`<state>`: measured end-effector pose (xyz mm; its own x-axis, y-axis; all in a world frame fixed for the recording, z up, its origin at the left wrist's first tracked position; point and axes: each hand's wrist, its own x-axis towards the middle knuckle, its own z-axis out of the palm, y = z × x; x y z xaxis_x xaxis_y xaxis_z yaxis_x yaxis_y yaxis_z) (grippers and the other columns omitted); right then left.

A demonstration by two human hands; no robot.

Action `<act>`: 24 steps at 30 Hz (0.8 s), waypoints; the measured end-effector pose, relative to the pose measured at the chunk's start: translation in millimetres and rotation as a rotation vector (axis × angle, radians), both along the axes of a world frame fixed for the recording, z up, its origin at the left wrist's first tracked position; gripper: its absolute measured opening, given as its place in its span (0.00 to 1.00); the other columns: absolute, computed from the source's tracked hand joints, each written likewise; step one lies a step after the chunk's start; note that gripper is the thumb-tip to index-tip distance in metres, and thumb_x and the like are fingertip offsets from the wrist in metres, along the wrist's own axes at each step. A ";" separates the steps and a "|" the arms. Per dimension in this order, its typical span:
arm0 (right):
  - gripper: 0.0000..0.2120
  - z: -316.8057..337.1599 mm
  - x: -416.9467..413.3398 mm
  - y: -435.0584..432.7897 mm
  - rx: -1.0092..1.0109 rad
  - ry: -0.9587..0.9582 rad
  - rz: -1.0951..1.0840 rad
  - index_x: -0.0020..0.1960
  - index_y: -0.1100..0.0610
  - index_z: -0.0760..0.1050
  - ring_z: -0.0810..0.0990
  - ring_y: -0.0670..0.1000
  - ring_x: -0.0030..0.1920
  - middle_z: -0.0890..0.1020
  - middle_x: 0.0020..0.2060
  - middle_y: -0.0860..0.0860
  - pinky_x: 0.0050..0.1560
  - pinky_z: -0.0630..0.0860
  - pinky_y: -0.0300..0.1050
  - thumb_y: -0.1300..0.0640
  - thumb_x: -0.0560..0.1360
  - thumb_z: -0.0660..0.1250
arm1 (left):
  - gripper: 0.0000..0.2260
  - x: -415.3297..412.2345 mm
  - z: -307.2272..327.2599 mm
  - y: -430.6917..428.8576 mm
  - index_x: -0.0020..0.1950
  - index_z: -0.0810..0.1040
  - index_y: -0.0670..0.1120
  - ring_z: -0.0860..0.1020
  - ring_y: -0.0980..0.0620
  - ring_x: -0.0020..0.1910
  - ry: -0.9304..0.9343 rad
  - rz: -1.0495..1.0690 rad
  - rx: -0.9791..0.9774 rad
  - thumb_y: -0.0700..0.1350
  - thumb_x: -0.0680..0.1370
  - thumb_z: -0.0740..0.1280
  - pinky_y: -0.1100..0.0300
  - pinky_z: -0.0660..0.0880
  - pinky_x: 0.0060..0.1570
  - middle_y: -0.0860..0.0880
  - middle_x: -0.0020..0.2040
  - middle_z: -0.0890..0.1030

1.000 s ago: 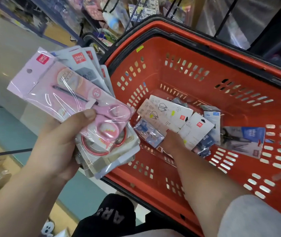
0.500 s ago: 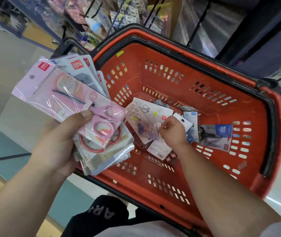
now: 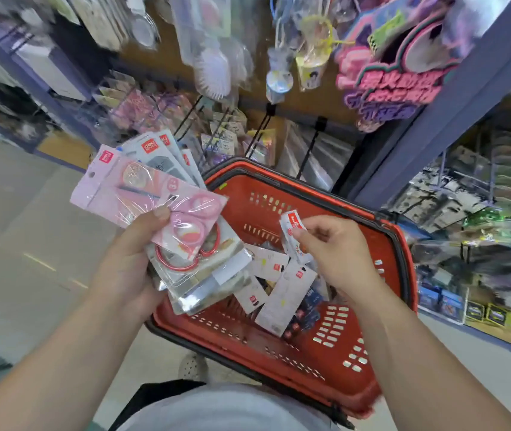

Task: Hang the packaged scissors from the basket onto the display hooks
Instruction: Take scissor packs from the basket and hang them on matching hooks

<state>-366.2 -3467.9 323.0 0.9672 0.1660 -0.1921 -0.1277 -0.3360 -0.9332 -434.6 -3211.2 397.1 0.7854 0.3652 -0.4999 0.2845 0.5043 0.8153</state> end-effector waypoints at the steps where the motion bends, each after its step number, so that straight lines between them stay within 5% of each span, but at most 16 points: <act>1: 0.08 13.6 -0.7 4.6 -0.014 -0.036 0.003 0.41 0.47 0.84 0.80 0.45 0.37 0.85 0.37 0.42 0.41 0.75 0.41 0.56 0.79 0.74 | 0.19 2.4 9.8 6.2 0.65 0.82 0.44 0.87 0.45 0.47 -0.030 -0.008 -0.002 0.44 0.75 0.71 0.48 0.85 0.48 0.44 0.53 0.87; 3: 0.09 37.9 -3.1 17.9 -0.041 -0.111 0.007 0.42 0.47 0.82 0.80 0.44 0.39 0.84 0.38 0.41 0.42 0.75 0.40 0.55 0.80 0.73 | 0.11 5.4 25.8 22.1 0.53 0.87 0.47 0.87 0.48 0.41 -0.085 -0.060 -0.019 0.46 0.76 0.68 0.54 0.85 0.43 0.46 0.46 0.87; 6: 0.09 67.0 -7.5 46.7 -0.066 -0.179 0.001 0.44 0.53 0.78 0.74 0.44 0.35 0.78 0.34 0.43 0.37 0.69 0.36 0.54 0.82 0.69 | 0.16 7.9 43.0 49.5 0.40 0.90 0.49 0.87 0.50 0.37 -0.158 -0.115 -0.057 0.46 0.79 0.63 0.57 0.83 0.40 0.48 0.40 0.87; 9: 0.10 91.7 -9.8 90.4 -0.086 -0.255 -0.027 0.43 0.52 0.76 0.74 0.45 0.35 0.78 0.36 0.48 0.37 0.68 0.37 0.53 0.83 0.67 | 0.10 12.0 54.7 94.1 0.48 0.91 0.49 0.87 0.48 0.42 -0.210 -0.089 -0.127 0.46 0.74 0.69 0.53 0.85 0.46 0.46 0.46 0.88; 12: 0.10 110.3 -10.5 146.2 0.038 -0.216 -0.169 0.41 0.51 0.79 0.73 0.45 0.30 0.78 0.31 0.48 0.33 0.68 0.39 0.54 0.82 0.70 | 0.22 15.3 60.7 153.3 0.66 0.83 0.44 0.87 0.47 0.47 -0.206 -0.067 -0.135 0.47 0.73 0.72 0.52 0.85 0.46 0.45 0.51 0.87; 15: 0.05 123.8 -12.4 199.4 0.313 -0.009 -0.341 0.42 0.54 0.83 0.79 0.54 0.36 0.84 0.35 0.52 0.37 0.72 0.44 0.57 0.76 0.75 | 0.27 13.7 73.0 214.3 0.72 0.77 0.40 0.87 0.48 0.44 -0.218 -0.091 -0.189 0.45 0.74 0.72 0.55 0.83 0.40 0.45 0.48 0.86; 18: 0.03 139.9 -12.7 263.6 0.383 0.099 -0.378 0.50 0.64 0.82 0.77 0.56 0.37 0.84 0.35 0.57 0.35 0.68 0.44 0.65 0.78 0.71 | 0.22 12.4 87.8 294.6 0.66 0.80 0.41 0.87 0.48 0.42 -0.265 -0.104 -0.206 0.47 0.74 0.69 0.56 0.83 0.38 0.45 0.45 0.86; 21: 0.02 159.0 -14.6 316.3 0.322 0.069 -0.386 0.48 0.64 0.83 0.81 0.52 0.33 0.86 0.37 0.57 0.30 0.74 0.42 0.65 0.79 0.71 | 0.16 16.6 100.4 353.3 0.59 0.82 0.43 0.87 0.49 0.41 -0.298 -0.116 -0.207 0.47 0.73 0.68 0.56 0.84 0.37 0.45 0.44 0.87; 24: 0.04 173.6 -12.9 355.8 0.258 -0.054 -0.333 0.45 0.60 0.86 0.85 0.59 0.43 0.88 0.43 0.60 0.47 0.78 0.53 0.62 0.77 0.73 | 0.16 26.4 114.5 392.8 0.58 0.82 0.44 0.87 0.49 0.39 -0.326 -0.123 -0.224 0.47 0.73 0.68 0.56 0.84 0.37 0.46 0.43 0.87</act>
<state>-379.2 -3112.1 496.6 0.9837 -0.1210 -0.1332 -0.1388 -0.0392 -0.9895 -408.3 -2818.4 511.5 0.9467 0.1693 -0.2741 0.0986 0.6579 0.7467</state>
